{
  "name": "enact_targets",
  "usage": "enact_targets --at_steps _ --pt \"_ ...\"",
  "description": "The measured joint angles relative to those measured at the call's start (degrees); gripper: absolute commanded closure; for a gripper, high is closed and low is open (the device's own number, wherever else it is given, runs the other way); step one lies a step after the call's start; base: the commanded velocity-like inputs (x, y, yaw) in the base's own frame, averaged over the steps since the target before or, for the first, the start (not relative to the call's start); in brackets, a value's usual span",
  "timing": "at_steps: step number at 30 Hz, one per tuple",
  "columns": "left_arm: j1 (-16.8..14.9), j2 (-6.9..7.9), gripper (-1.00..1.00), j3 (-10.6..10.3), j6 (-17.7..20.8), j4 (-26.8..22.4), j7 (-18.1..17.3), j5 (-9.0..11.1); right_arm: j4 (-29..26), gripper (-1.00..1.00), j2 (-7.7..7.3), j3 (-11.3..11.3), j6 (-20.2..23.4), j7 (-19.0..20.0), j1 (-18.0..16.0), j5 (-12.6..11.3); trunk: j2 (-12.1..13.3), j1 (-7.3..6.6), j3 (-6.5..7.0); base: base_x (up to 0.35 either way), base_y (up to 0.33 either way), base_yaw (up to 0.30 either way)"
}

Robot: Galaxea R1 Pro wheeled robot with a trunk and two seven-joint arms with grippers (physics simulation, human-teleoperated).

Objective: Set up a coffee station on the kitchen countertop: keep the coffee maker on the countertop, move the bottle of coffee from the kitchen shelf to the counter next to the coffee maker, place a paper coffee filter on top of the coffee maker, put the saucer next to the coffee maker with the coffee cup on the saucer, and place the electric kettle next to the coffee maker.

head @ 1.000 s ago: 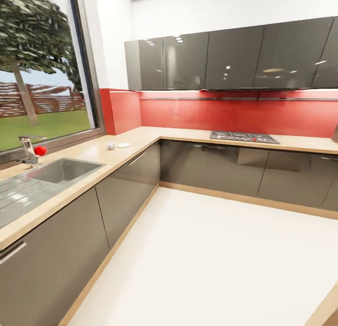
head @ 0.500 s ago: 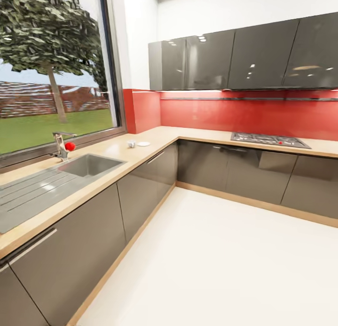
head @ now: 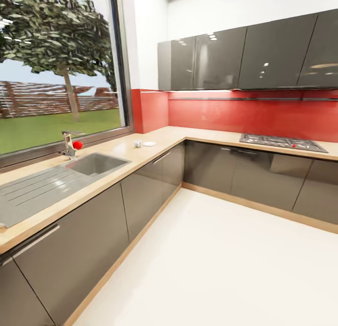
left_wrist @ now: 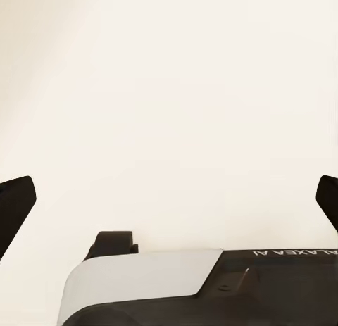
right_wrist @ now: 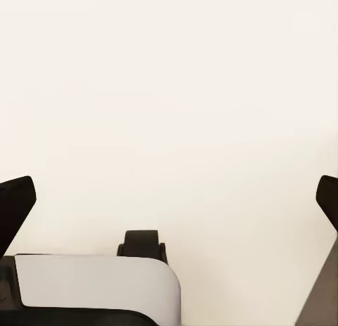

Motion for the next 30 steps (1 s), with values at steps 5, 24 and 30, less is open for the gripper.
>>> enact_targets --at_steps 5,24,30 --pt "0.0 0.0 -1.0 0.0 0.0 0.02 0.0 0.0 0.0 -1.0 0.0 0.0 0.0 -0.03 0.0 0.03 0.01 0.0 0.0 0.01 -0.019 0.26" --pt "0.0 0.0 -1.0 0.0 0.0 0.01 0.0 0.0 0.0 -1.0 0.01 0.04 0.0 -0.04 0.0 0.08 0.0 0.0 0.0 0.013 -0.011 0.253" --pt "0.0 0.0 -1.0 0.0 0.0 -0.04 0.0 0.0 0.02 -1.0 -0.07 -0.01 0.07 0.08 0.0 0.1 0.0 -0.02 0.0 0.226 -0.181 0.026"
